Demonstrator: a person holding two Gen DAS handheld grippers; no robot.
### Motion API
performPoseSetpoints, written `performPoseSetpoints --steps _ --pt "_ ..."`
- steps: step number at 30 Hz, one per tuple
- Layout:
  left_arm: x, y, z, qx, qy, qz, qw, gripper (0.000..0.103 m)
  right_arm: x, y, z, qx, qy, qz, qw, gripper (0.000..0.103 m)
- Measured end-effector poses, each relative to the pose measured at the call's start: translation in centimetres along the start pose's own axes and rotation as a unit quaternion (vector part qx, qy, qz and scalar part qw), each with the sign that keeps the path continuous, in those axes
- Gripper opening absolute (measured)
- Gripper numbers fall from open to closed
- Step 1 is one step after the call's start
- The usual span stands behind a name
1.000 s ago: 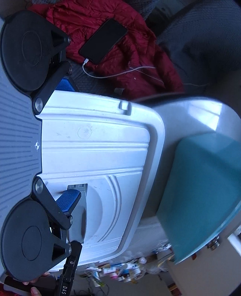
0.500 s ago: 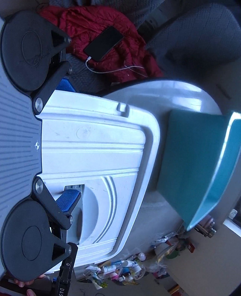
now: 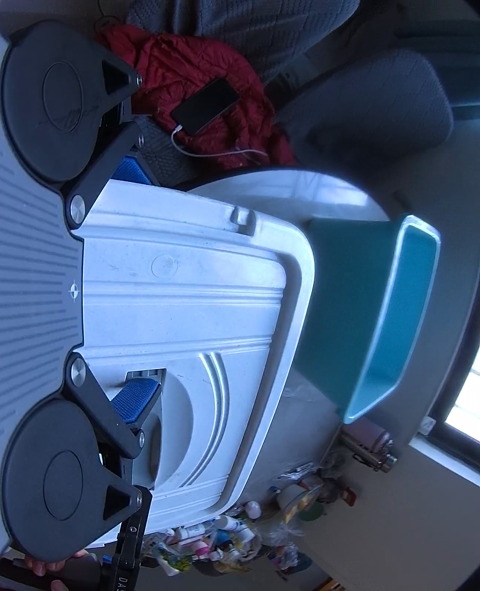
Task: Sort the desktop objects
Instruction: 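Lift the white lid with both grippers and carry it over the teal bin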
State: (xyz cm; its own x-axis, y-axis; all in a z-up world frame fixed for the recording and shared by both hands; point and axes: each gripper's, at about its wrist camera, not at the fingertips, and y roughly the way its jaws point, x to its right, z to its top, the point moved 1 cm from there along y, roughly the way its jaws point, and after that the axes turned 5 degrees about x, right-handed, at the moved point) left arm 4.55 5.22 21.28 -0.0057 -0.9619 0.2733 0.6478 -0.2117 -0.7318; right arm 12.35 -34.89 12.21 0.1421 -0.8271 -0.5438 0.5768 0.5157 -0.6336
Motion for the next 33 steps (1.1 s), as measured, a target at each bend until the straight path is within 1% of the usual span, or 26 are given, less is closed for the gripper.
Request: performPoseSetpoints --steps 5,11,15,24,28,33 --pt "0.2 -1.3 1.0 0.008 -0.004 0.013 0.9999 0.103 -1.1 0.4 1.0 -0.001 -0.005 0.010 1.000 0.097" --pt "-1.1 -1.0 3.5 0.011 -0.007 0.015 0.9998 0.103 -2.1 0.9 2.3 0.000 -0.006 0.014 1.000 0.097" --pt "-2.3 -0.1 5.9 0.010 -0.009 0.010 0.9999 0.103 -2.9 1.7 4.0 0.000 -0.008 0.012 1.000 0.097" --pt "-4.5 2.2 12.4 0.026 -0.001 -0.003 0.9997 0.103 -5.5 4.9 8.7 0.021 -0.012 0.005 1.000 0.097" --pt "-5.2 3.2 15.0 0.030 0.009 -0.008 0.9995 0.103 -5.8 5.8 10.0 0.028 -0.007 0.004 1.000 0.097" --pt "-5.7 4.5 17.9 0.034 0.007 -0.010 0.9993 0.103 -6.0 6.9 12.1 0.029 -0.011 0.002 1.000 0.097"
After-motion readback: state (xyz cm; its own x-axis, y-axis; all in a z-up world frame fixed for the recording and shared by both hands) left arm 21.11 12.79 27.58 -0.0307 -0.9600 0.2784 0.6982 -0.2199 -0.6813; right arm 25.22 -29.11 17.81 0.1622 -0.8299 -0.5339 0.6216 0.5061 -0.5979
